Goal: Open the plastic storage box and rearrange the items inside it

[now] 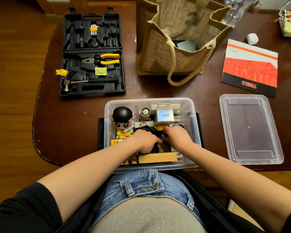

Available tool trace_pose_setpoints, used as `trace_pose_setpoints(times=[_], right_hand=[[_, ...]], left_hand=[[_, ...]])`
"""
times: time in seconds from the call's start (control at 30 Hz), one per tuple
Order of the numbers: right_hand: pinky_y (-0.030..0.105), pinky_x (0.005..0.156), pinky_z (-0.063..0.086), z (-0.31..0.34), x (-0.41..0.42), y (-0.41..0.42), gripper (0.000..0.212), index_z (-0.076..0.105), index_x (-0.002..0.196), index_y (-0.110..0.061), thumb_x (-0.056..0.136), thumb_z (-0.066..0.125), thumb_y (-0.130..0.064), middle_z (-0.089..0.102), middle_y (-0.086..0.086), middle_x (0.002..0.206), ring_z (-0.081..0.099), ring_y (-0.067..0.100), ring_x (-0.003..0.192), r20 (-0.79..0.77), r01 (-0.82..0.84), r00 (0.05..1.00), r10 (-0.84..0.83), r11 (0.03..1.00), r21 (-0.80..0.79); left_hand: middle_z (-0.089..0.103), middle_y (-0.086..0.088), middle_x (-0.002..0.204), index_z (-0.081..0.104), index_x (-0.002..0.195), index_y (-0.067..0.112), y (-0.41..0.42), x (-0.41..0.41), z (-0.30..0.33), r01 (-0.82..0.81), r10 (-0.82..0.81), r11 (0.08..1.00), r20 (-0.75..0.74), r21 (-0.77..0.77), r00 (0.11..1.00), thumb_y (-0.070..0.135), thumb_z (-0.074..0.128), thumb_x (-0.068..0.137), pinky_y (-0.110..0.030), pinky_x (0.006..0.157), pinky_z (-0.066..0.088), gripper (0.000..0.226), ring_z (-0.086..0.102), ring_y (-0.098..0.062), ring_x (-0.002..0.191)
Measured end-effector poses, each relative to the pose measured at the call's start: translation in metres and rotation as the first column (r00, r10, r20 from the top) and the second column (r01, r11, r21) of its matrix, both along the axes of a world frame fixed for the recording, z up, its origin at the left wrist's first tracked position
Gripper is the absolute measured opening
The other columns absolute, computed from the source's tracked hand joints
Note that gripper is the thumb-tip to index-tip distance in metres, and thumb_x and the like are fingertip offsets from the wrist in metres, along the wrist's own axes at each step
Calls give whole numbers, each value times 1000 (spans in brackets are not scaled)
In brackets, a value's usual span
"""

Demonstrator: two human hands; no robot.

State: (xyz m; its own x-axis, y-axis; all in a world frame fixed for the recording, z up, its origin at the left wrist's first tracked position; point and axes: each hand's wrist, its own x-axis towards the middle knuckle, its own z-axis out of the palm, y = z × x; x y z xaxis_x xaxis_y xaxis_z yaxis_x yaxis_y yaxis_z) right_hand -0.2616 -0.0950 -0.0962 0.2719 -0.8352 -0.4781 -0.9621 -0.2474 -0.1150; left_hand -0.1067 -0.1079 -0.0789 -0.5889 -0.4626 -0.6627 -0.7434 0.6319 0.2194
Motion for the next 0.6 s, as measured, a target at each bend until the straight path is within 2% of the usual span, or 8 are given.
trace_pose_setpoints(times=[0.1,0.23,0.33,0.47,0.6], right_hand=[[33,63,40,2,-3,2,26,58,104,-6,90,58,-28,66,13,100,61,32,93,-4,9,1000,-9,1000,17],[33,63,41,3,0,2,18,61,100,-6,91,55,-20,66,13,98,61,32,90,-36,-7,999,8,999,33],[34,66,46,6,0,-2,13,63,96,-8,89,54,-13,67,13,96,62,32,90,-80,-33,996,33,999,1],[34,66,46,8,1,2,17,61,103,-8,90,51,-11,67,11,99,60,30,92,-109,-48,993,48,999,3],[33,65,47,21,0,-4,18,65,101,-8,87,55,-5,67,10,100,64,29,91,-152,-11,988,13,1000,15]], left_hand=[[46,-6,143,22,147,42,4,0,-2,33,-32,999,21,-19,999,15,37,97,-32,82,42,59,49,-27,125],[46,-8,143,16,149,38,5,-8,-2,59,-55,998,109,-36,993,13,40,95,-37,87,45,64,49,-29,124],[46,-9,143,15,150,36,5,-11,-2,40,-34,998,126,-45,991,12,41,94,-35,82,44,66,50,-29,122],[49,-10,140,14,150,36,9,-11,-5,15,-10,999,141,-37,990,14,40,94,-32,75,39,65,52,-29,120],[46,-7,143,15,149,39,7,-11,-5,-4,3,1000,136,6,991,12,41,93,-33,79,43,67,50,-28,123]])
